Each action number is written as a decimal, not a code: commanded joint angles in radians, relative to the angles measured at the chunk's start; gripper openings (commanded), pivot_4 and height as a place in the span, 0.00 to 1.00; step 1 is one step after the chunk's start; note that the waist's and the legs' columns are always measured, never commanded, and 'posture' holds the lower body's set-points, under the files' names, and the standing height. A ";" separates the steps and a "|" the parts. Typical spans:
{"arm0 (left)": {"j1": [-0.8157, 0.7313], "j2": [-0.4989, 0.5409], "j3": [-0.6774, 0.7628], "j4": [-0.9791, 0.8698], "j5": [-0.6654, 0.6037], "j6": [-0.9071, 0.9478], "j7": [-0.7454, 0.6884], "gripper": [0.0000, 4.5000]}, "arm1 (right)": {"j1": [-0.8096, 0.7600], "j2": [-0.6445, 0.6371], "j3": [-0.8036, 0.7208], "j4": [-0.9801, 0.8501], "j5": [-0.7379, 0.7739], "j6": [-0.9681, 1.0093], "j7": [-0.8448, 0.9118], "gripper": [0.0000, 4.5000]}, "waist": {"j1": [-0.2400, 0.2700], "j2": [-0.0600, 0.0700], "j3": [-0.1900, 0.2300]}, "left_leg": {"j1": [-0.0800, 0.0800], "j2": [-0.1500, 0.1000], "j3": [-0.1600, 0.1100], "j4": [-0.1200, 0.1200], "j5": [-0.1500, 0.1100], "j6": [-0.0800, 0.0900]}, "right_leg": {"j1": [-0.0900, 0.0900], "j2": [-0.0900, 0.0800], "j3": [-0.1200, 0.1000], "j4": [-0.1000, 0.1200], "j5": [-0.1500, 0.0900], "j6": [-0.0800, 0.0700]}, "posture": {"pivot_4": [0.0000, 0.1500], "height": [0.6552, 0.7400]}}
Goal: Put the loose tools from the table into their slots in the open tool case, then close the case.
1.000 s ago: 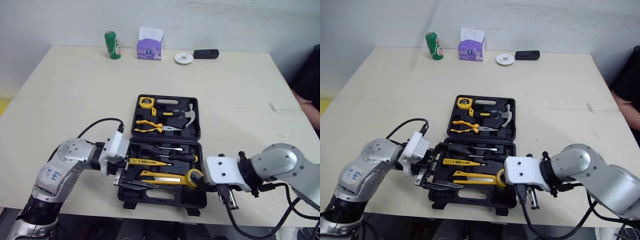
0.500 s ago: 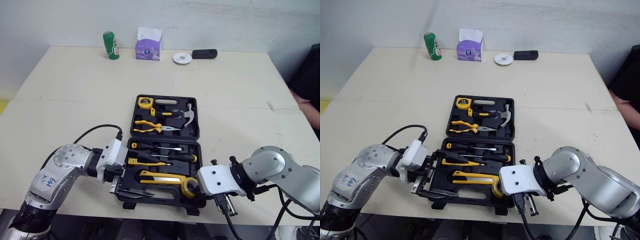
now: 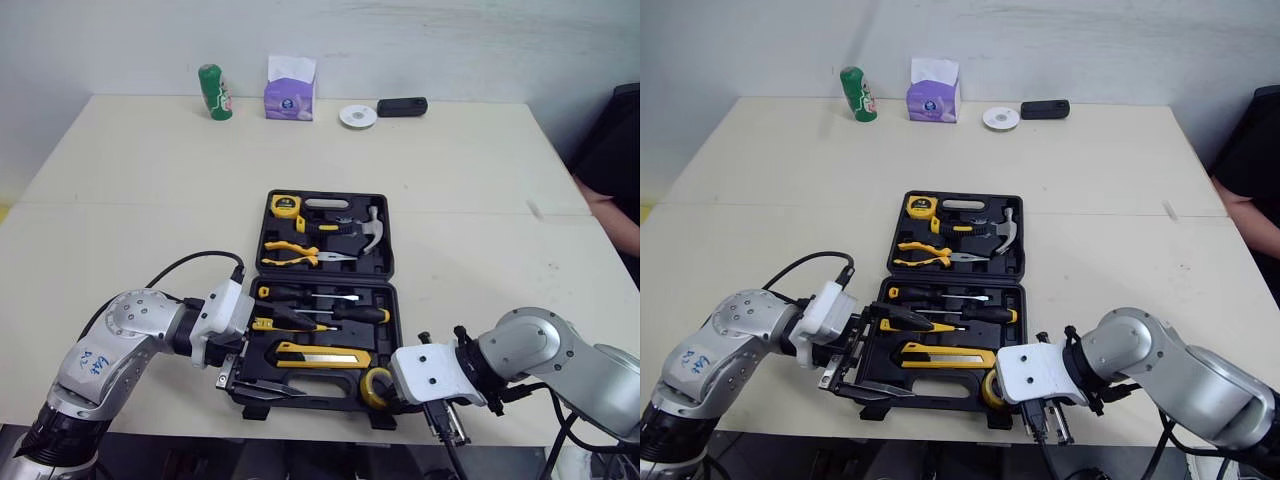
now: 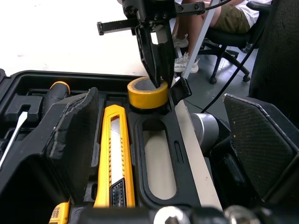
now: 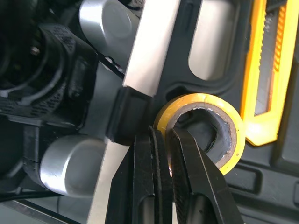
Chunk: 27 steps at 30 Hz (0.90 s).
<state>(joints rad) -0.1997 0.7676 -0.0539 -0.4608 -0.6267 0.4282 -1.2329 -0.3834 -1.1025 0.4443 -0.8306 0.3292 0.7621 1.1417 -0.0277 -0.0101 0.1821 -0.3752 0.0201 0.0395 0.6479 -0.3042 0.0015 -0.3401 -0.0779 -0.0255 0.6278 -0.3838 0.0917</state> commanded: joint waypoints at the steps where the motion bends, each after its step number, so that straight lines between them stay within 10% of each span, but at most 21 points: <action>1: 0.006 0.014 0.021 -0.033 -0.015 -0.001 0.002 1.00 | -0.017 0.021 0.024 0.005 -0.046 -0.016 -0.007 0.01 | 0.000 0.000 0.000 | 0.000 0.000 0.000 0.000 0.000 0.000 | 0.000 0.000 0.000 0.000 0.000 0.000 | 1.00 1.00; 27: -0.021 0.003 0.006 -0.022 -0.003 0.003 0.033 1.00 | -0.036 0.092 -0.037 0.036 0.057 0.101 0.048 0.01 | -0.002 0.000 0.000 | 0.001 0.000 0.000 0.000 0.000 0.000 | 0.000 0.000 0.000 0.001 0.000 0.000 | 1.00 1.00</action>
<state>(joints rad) -0.2139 0.7672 -0.0543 -0.4604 -0.6256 0.4356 -1.2005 -0.4207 -1.0197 0.4533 -0.7772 0.3265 0.8469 1.1736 -0.0294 -0.0105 0.1820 -0.3742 0.0202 0.0391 0.6477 -0.3040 0.0013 -0.3399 -0.0780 -0.0254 0.6286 -0.3838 0.0914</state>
